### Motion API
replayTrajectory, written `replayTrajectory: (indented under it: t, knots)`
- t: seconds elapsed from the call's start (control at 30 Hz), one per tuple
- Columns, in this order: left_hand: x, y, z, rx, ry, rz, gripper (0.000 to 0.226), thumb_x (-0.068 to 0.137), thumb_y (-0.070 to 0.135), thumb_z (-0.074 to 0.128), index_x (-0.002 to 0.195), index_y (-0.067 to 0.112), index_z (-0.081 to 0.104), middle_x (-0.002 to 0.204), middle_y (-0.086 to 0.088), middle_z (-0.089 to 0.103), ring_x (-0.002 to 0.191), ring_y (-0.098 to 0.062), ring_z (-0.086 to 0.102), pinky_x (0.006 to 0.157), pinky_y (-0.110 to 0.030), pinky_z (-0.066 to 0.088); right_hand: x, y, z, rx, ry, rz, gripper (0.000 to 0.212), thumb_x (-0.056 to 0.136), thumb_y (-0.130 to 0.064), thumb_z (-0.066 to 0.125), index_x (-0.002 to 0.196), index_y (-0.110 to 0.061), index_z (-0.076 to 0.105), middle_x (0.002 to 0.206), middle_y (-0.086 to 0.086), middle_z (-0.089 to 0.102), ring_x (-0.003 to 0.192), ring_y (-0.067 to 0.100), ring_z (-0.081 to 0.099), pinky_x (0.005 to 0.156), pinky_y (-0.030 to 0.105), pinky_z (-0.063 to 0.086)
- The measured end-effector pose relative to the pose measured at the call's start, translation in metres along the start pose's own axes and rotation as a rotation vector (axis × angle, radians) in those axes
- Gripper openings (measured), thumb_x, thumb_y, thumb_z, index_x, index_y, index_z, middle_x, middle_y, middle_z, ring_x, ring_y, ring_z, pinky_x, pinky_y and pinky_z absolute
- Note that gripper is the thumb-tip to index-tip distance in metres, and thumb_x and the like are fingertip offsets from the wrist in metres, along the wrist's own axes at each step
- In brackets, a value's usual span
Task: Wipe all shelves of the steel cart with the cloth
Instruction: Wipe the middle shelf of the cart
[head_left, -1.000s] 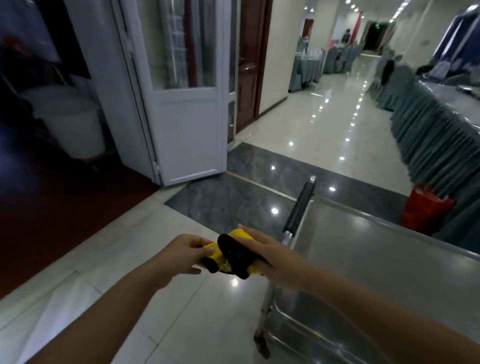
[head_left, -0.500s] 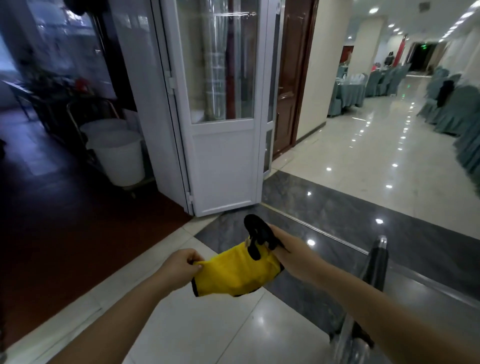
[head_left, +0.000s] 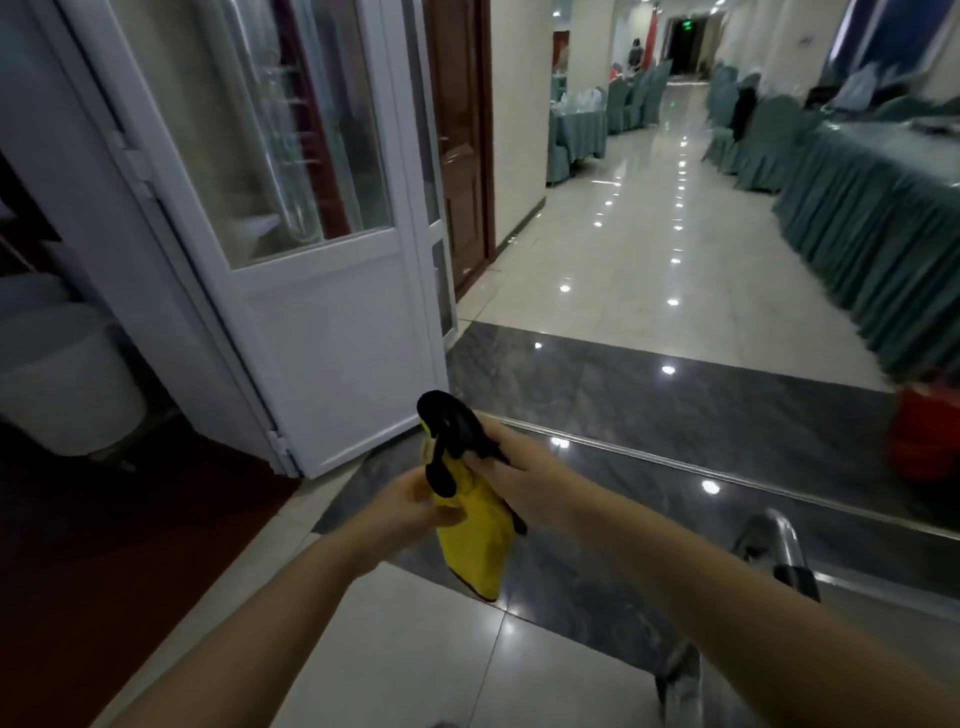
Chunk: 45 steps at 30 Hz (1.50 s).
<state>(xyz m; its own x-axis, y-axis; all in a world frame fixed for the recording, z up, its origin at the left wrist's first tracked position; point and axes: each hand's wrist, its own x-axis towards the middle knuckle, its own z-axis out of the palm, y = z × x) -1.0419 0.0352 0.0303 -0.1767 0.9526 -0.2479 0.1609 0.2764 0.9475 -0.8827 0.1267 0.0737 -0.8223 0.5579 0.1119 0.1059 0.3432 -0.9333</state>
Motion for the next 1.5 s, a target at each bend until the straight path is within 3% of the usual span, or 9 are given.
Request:
replayTrajectory:
  t: [0.1,0.3,0.47,0.77,0.93,1.03,1.17,1.33,1.5]
  knots:
    - [0.066,0.004,-0.019,-0.002,-0.135,0.025,0.03,0.084,0.005,0.069,0.113,0.009,0.065,0.112,-0.006,0.071,0.106,-0.019,0.066,0.097,-0.041,0.051,0.037,0.01,-0.027,-0.079,0.094,0.052,0.035,0.091,-0.029,0.047,0.113,-0.057,0.048,0.109,-0.024,0.062,0.107,-0.002,0.057,0.093,0.022,0.047]
    - [0.179,0.01,-0.053,0.103,-0.322,0.024,0.057,0.067,0.033,0.079,0.113,0.004,0.062,0.11,-0.019,0.068,0.103,-0.033,0.065,0.092,-0.051,0.051,0.08,0.058,-0.095,-0.061,0.487,0.204,0.032,0.098,-0.004,0.047,0.129,-0.005,0.054,0.125,0.02,0.06,0.113,0.024,0.058,0.098,0.039,0.048]
    - [0.257,0.023,-0.048,0.047,-0.467,0.002,0.049,0.066,0.03,0.084,0.109,0.016,0.068,0.105,-0.007,0.073,0.097,-0.022,0.07,0.083,-0.041,0.057,0.091,0.105,-0.141,0.138,0.789,0.608,0.045,0.097,-0.012,0.052,0.14,-0.015,0.04,0.105,0.018,0.063,0.072,0.025,0.064,0.06,0.028,0.048]
    - [0.409,0.065,0.008,0.174,-0.534,0.021,0.015,0.075,0.024,0.078,0.085,0.013,0.074,0.084,-0.006,0.075,0.077,-0.014,0.07,0.071,-0.029,0.056,0.142,0.209,-0.191,-0.184,0.479,0.611,0.085,0.076,-0.04,0.078,0.147,-0.028,0.033,0.147,-0.007,0.039,0.13,0.008,0.042,0.106,0.026,0.038]
    - [0.488,0.105,0.045,0.229,-0.535,0.038,0.024,0.076,0.03,0.078,0.093,0.013,0.074,0.09,-0.005,0.075,0.085,-0.017,0.071,0.08,-0.035,0.056,0.181,0.247,-0.246,-0.137,0.531,0.483,0.071,0.066,-0.033,0.082,0.126,-0.049,0.049,0.12,-0.014,0.062,0.106,0.0,0.059,0.089,0.025,0.052]
    - [0.532,0.126,0.065,0.276,-0.553,0.085,0.023,0.076,0.032,0.078,0.092,0.015,0.074,0.088,-0.001,0.075,0.088,-0.018,0.07,0.08,-0.033,0.057,0.194,0.257,-0.294,-0.237,0.611,0.541,0.033,0.071,-0.025,0.071,0.103,-0.031,0.065,0.094,-0.004,0.07,0.08,-0.001,0.06,0.074,0.03,0.051]
    - [0.59,0.145,0.107,0.539,-0.462,0.267,0.038,0.068,0.044,0.082,0.079,0.015,0.06,0.07,0.007,0.058,0.065,-0.01,0.053,0.058,-0.024,0.043,0.193,0.269,-0.35,-0.3,0.657,0.6,0.019,0.076,-0.03,0.064,0.09,-0.018,0.064,0.082,0.001,0.066,0.073,0.009,0.059,0.067,0.037,0.05]
    - [0.677,0.164,0.171,0.933,-0.718,0.754,0.094,0.059,0.067,0.075,0.14,0.039,0.038,0.135,0.023,0.041,0.122,-0.003,0.042,0.099,-0.027,0.039,0.173,0.287,-0.424,-0.272,0.767,0.644,0.02,0.073,-0.03,0.062,0.088,-0.016,0.065,0.08,0.003,0.067,0.076,0.015,0.062,0.066,0.038,0.051]
    - [0.747,0.192,0.265,0.993,-0.867,1.07,0.051,0.067,0.052,0.076,0.113,0.036,0.061,0.106,0.013,0.068,0.095,-0.011,0.062,0.071,-0.017,0.038,0.155,0.306,-0.498,-0.221,0.943,0.707,0.02,0.073,-0.028,0.065,0.092,-0.036,0.066,0.09,-0.009,0.068,0.084,0.006,0.063,0.071,0.032,0.055]
